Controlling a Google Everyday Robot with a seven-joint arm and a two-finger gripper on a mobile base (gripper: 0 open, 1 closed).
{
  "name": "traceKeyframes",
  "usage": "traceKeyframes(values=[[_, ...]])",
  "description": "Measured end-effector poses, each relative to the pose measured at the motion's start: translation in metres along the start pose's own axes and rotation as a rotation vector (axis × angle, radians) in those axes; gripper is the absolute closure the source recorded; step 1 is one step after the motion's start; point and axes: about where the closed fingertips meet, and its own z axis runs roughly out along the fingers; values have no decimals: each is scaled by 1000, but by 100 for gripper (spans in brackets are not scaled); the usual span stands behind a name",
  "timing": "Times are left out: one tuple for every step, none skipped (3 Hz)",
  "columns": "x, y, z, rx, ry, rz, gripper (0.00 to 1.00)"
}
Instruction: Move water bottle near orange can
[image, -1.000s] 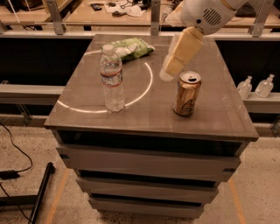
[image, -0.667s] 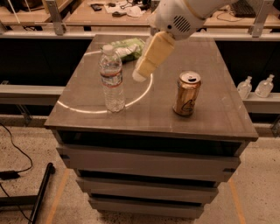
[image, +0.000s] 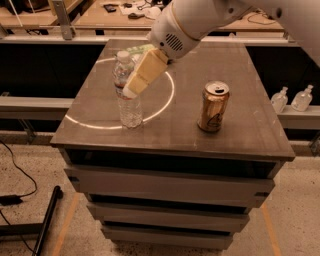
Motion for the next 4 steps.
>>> traceKeyframes(values=[[-7,9,20,-64,-5,49,0],[-8,15,33,-90,0,86,17],[-12,21,42,-102,-8,105,48],[-13,21,47,-108,-16,106,72]])
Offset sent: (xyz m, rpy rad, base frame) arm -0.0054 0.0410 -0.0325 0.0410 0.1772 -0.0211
